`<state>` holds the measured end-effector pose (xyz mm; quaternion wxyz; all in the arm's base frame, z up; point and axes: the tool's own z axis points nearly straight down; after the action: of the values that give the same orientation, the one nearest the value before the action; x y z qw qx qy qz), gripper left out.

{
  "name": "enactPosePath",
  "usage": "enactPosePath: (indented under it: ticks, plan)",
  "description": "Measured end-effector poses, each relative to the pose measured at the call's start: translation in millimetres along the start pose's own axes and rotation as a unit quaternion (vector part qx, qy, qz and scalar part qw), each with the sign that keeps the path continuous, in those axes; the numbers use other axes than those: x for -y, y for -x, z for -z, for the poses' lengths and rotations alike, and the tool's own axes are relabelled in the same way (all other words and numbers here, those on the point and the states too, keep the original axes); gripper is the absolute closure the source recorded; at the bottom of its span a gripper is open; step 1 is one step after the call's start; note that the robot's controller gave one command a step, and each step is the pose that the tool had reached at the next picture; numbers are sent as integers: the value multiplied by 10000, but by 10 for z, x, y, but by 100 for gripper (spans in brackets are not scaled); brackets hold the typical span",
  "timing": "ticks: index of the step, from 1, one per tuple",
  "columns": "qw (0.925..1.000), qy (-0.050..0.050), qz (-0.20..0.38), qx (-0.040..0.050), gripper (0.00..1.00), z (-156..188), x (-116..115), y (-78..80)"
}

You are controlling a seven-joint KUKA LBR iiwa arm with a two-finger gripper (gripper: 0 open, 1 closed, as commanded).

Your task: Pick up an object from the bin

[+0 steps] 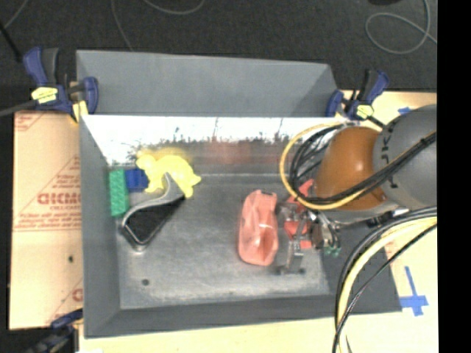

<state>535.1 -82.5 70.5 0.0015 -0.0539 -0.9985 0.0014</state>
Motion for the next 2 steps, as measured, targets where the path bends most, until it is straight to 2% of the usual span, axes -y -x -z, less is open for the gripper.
enactPosePath:
  ticks: [1, 2]
  plan:
    - [10000, 2, 11, 4, 100, 2, -3, 4]
    - [10000, 0, 17, 0, 0, 0, 0, 0]
